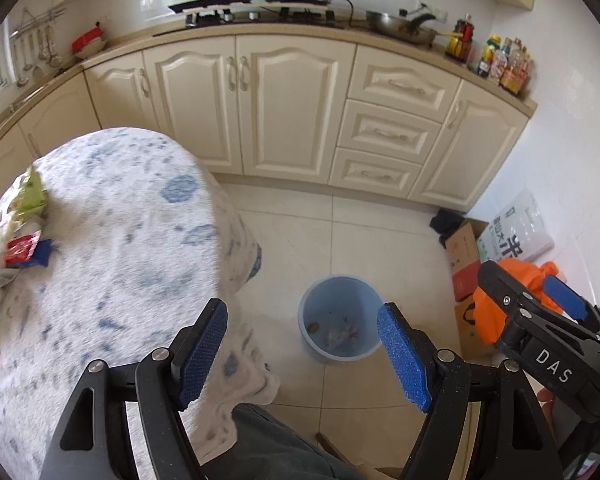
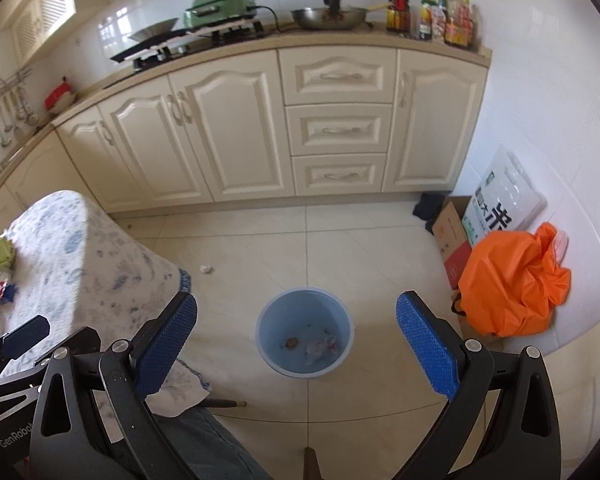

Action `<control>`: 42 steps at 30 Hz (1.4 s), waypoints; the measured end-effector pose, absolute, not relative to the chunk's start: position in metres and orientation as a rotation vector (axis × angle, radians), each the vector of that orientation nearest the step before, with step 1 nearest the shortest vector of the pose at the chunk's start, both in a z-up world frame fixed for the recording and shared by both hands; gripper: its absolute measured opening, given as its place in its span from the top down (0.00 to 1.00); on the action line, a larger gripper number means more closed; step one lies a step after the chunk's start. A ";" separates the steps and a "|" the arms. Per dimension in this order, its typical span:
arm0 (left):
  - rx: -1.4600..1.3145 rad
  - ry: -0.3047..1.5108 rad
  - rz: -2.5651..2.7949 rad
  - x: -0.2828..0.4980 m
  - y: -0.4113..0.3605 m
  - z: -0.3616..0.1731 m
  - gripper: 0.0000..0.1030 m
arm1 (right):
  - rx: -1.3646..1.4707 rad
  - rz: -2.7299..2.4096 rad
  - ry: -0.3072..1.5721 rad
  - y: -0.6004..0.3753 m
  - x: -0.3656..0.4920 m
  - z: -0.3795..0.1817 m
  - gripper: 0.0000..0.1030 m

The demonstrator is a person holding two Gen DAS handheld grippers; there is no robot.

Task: Collect trash
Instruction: 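Move both empty grippers back over the table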

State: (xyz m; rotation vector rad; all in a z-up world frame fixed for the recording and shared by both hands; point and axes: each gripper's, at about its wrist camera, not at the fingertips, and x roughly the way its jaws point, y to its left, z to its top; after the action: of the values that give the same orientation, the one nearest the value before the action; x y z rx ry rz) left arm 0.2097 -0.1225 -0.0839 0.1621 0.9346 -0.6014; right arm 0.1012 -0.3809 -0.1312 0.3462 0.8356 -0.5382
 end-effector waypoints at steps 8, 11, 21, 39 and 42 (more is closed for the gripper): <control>0.066 0.844 -0.482 0.172 -0.033 -0.059 0.29 | 0.264 -0.408 0.785 -0.325 0.111 -0.110 0.01; 0.034 0.821 -0.422 0.159 -0.003 -0.053 0.28 | 0.238 -0.349 0.776 -0.303 0.118 -0.105 0.00; -0.062 0.769 -0.243 0.108 0.079 -0.039 0.24 | 0.146 -0.129 0.767 -0.227 0.141 -0.096 0.00; -0.260 0.841 0.083 0.097 0.183 -0.060 0.23 | -0.110 0.324 0.814 -0.054 0.204 -0.106 0.00; -0.310 0.869 0.123 0.107 0.200 -0.067 0.23 | -0.146 0.417 0.844 -0.026 0.222 -0.114 0.00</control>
State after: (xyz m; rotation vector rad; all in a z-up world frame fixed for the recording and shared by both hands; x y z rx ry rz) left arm 0.1069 0.1997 -0.0668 -0.3099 0.8687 0.1228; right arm 0.2215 -0.0262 -0.1140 -0.1459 0.8439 0.4166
